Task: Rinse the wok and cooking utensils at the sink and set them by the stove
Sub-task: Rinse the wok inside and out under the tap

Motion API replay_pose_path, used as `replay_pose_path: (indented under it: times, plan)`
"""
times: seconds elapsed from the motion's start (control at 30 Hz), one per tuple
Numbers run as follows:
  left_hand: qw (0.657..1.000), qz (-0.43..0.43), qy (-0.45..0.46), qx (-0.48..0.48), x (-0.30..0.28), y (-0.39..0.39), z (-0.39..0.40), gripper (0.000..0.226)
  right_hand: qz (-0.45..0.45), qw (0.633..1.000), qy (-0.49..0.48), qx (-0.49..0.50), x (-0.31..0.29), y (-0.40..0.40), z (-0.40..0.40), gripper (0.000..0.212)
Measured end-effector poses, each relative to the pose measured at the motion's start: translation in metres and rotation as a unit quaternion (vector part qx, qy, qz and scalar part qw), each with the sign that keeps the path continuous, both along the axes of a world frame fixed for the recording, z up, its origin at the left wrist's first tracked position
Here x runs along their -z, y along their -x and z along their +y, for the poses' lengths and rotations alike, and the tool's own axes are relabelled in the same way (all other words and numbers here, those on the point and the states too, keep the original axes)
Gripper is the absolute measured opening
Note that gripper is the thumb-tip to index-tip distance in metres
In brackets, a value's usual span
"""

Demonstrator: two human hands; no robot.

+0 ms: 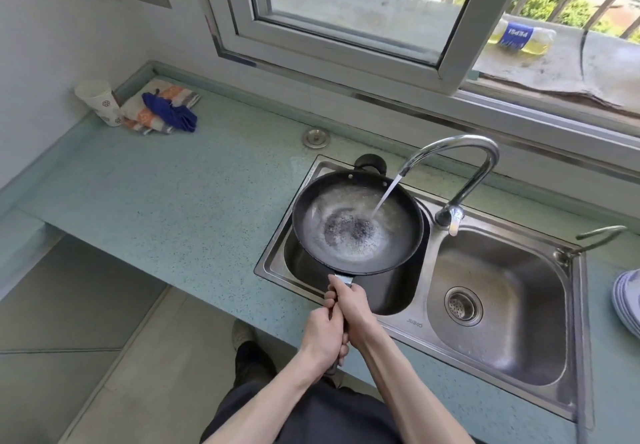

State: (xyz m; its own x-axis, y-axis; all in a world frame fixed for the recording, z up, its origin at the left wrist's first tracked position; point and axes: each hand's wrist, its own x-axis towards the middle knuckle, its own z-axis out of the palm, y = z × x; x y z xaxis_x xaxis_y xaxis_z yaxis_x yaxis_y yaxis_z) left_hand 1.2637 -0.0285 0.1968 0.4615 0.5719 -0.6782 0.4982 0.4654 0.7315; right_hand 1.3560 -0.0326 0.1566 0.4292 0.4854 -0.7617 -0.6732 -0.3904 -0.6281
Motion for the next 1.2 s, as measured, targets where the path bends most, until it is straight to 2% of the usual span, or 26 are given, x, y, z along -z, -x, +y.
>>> replay_pose_path:
  times: [0.3,0.47,0.6,0.87,1.2]
  plan:
    - [0.995,0.033,-0.087,0.031,0.005,0.006,0.007,0.045,0.046,0.998,-0.050,0.009,0.002,0.003,0.002,0.022]
    - [0.977,0.073,-0.183,0.086,0.011,0.010,0.009,0.040,0.051,0.996,-0.068,0.010,0.002,0.003,0.004,0.033]
    - [0.967,0.088,-0.215,0.103,0.012,0.010,0.010,0.036,0.051,0.997,-0.063,0.018,0.003,0.004,0.004,0.034]
    - [0.992,0.042,-0.098,0.069,0.004,0.003,0.003,0.037,-0.035,0.999,0.018,-0.010,0.004,-0.002,-0.002,0.041]
    - [1.000,-0.002,0.017,0.015,0.003,0.001,0.003,0.042,-0.155,0.981,0.091,-0.073,0.001,-0.004,-0.001,0.038]
